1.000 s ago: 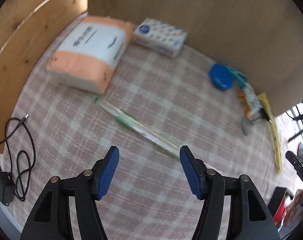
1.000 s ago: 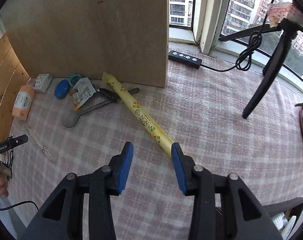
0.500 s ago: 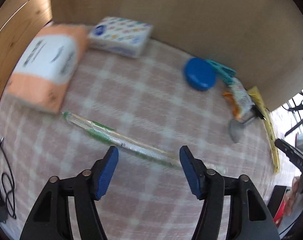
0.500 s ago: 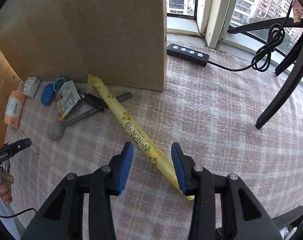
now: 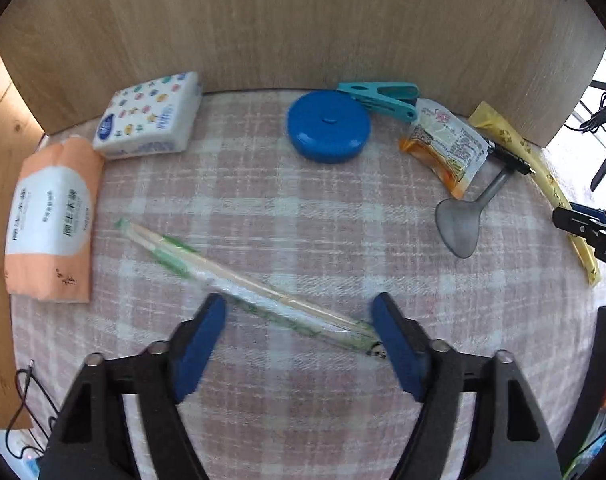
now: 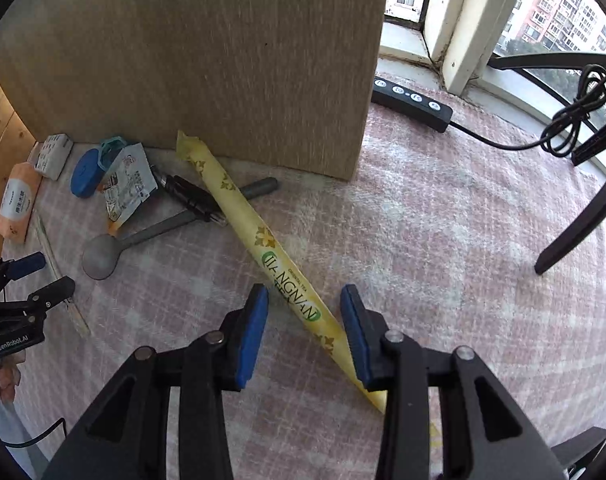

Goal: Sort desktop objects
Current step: 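Grasp the wrapped chopsticks with left tool while right tool grasps the yellow stick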

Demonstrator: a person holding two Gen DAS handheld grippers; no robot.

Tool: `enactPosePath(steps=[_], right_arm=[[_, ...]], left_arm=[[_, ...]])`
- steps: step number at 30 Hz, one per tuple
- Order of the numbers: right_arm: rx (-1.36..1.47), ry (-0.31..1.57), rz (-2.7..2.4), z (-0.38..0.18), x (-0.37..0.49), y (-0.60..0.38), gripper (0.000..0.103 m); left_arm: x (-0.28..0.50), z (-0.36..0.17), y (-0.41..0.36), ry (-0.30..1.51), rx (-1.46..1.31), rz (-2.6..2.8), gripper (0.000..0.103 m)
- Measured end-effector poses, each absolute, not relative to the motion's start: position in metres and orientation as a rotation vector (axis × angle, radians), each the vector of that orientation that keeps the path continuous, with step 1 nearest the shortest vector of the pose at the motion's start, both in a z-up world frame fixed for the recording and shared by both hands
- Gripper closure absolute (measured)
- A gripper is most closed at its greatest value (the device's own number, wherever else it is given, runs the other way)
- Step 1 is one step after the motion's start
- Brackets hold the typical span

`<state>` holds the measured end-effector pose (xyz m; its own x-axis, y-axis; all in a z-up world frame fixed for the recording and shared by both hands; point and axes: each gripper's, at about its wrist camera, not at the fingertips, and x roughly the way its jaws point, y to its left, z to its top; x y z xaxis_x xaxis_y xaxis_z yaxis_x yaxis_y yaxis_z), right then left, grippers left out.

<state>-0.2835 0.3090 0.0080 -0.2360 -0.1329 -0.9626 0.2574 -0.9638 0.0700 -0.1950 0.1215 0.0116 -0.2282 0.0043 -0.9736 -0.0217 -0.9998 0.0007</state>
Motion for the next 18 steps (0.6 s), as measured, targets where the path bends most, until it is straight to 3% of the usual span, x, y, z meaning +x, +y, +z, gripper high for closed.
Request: enactPosePath(steps=[3, 8, 14, 18], right_arm=[[1.771, 0.110, -2.274, 0.009, -0.275, 0.313, 0.078], [1.789, 0.053, -2.249, 0.011, -0.255, 0.316, 0.083], [1.773, -0.068, -2.251, 0.012, -0.222, 0.321, 0.089], [1.757, -0.178, -2.280, 0.013, -0.207, 0.326, 0.091]], left_arm=[[-0.182, 0.015, 0.110, 0.021, -1.927, 2.468, 0.066], [-0.149, 0.016, 0.098, 0.010, -1.922, 2.449, 0.085], [-0.100, 0.017, 0.082, -0.047, -1.887, 2.453, 0.091], [-0.075, 0.018, 0.063, -0.285, -1.867, 2.446, 0.091]])
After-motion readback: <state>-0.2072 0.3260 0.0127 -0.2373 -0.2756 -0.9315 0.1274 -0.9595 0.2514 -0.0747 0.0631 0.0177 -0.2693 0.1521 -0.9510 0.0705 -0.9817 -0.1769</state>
